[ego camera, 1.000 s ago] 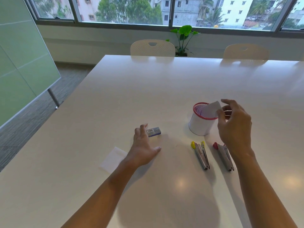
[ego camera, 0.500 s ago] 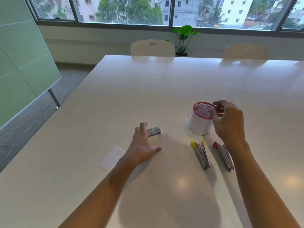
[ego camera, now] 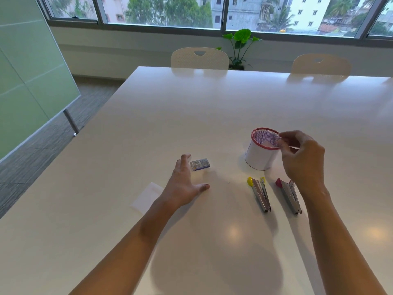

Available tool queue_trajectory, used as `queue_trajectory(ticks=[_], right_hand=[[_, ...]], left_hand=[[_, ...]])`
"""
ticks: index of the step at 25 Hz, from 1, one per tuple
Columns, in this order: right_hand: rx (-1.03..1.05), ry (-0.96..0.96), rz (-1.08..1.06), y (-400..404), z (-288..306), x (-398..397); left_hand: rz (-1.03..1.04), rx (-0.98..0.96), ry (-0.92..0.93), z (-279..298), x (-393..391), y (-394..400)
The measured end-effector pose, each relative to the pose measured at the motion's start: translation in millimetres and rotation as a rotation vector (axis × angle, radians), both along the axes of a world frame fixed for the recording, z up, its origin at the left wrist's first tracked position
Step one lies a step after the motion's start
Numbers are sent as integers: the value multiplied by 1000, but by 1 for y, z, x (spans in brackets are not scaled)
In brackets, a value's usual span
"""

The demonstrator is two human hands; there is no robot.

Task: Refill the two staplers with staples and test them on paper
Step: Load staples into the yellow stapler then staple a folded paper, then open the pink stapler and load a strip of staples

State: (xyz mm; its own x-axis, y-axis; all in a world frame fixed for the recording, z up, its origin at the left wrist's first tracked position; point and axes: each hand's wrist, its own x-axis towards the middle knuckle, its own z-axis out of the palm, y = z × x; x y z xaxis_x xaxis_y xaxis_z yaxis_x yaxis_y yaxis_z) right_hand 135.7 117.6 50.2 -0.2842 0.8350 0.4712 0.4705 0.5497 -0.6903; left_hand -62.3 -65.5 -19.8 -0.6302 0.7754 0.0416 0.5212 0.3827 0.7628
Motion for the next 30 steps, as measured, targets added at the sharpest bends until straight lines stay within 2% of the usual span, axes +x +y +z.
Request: queue_trajectory(ticks=[10,13,17,20,27,30], right_hand=[[-99,37,-78,-22,3,37],[-158,-61,-91,-24,-10,45],[-355,-371,-141,-20,-34,50],[-465,-499,-185,-24,-44,47],[-422,-570,-236,-31,-47,43],[-459,-512,-217,-30,-45,43]], left_hand=[[-9,-16,33,-1,-1,-2],[-25,-13,24,-3,1,-2],[-50,-19,25,-6,3,-3],[-75,-38,44,-8,5,-3],[-100,-68,60,-9,5,-1],[-98,-61,53,-9,6,-2]])
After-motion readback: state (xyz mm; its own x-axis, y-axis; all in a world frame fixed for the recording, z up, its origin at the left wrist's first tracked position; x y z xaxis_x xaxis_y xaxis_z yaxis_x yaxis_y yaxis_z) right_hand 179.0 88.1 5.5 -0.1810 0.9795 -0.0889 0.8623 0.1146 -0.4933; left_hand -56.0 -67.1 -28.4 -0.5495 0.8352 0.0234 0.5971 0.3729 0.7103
